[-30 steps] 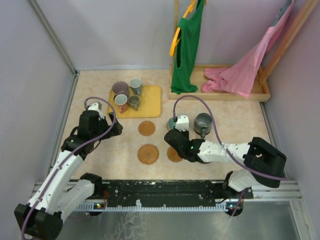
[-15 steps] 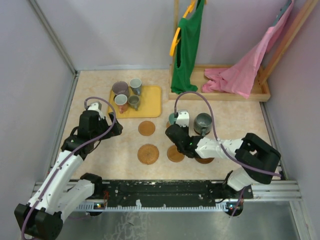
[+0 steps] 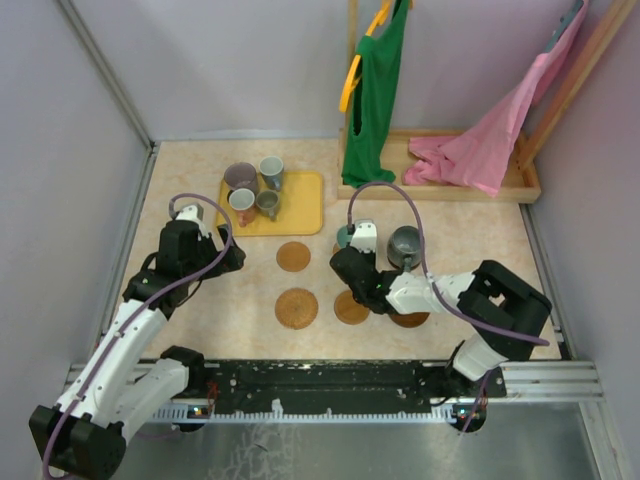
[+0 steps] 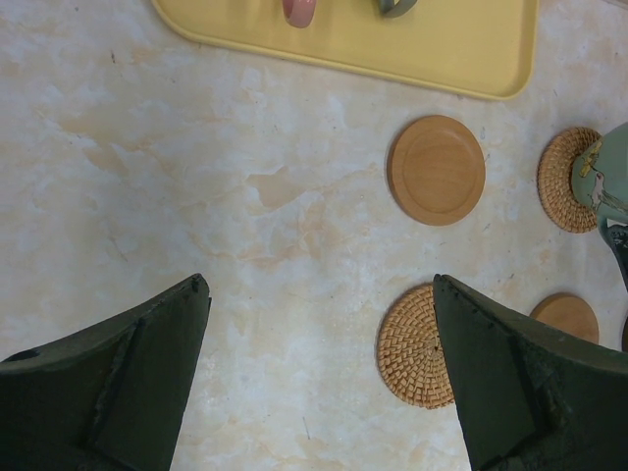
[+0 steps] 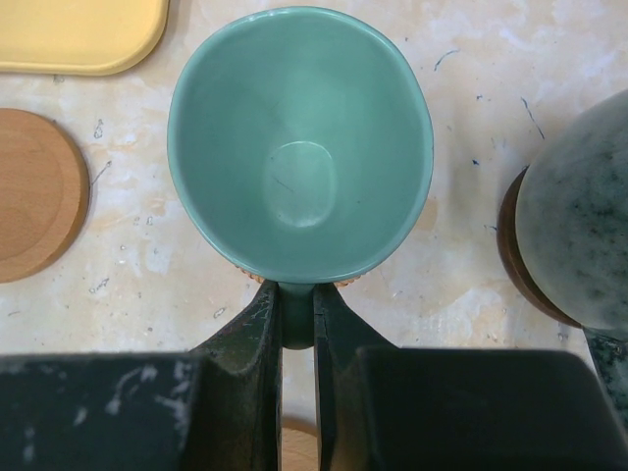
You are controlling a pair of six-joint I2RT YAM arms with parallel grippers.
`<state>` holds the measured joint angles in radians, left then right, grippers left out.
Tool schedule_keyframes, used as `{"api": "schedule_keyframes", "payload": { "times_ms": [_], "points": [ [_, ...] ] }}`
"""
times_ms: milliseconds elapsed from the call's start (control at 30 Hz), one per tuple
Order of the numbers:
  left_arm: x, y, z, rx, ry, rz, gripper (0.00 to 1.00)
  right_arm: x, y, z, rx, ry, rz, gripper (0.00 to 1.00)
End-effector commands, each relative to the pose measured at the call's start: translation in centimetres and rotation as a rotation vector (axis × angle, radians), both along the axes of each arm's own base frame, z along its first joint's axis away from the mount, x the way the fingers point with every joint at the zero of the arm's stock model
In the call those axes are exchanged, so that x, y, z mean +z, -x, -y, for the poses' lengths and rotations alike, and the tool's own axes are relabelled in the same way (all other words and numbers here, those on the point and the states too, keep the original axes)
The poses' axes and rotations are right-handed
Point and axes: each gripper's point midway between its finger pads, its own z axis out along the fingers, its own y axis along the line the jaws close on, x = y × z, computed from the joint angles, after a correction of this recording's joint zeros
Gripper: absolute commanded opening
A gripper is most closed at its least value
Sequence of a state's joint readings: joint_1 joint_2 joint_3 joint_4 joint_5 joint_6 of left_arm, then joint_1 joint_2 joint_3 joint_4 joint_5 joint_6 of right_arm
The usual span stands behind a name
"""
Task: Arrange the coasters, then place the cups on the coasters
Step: Place the cup on the coaster.
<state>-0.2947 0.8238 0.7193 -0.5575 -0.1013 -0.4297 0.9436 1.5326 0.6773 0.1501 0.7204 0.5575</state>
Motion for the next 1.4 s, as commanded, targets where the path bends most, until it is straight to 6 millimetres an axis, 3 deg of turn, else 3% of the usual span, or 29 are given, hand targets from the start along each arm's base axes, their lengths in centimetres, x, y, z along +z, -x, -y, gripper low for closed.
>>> {"api": "schedule_keyframes", "payload": {
  "times_ms": [0,467,567,767,1367],
  "points": [
    [0.1,-0.2,-0.1,0.003,-0.005,0.012,1.0,3.4,-2.3,-1.6,-0.049,-0.119,0.108,0.0],
    [0.0,-0.2,-0.2,0.005,-0.008,0.011,1.0,1.3,-1.2,-1.1,-0.054,-0.103,0.045,0.0],
    [-0.1,-0.3,-0.2,0.005,-0.006,0.011,1.0,1.1,-1.0,-0.9,-0.063,-0.094,0.037,0.12],
    [0.0,-0.3,-0.2,0.006,-0.006,0.013,1.0,1.0,-0.7,-0.8,-0.069,-0.085,0.034,0.22],
    [0.1,-0.2,-0.2,0.011,-0.001,0.019,1.0,2.2,-0.4,-1.9,-0.035,-0.073,0.036,0.32]
  ]
}}
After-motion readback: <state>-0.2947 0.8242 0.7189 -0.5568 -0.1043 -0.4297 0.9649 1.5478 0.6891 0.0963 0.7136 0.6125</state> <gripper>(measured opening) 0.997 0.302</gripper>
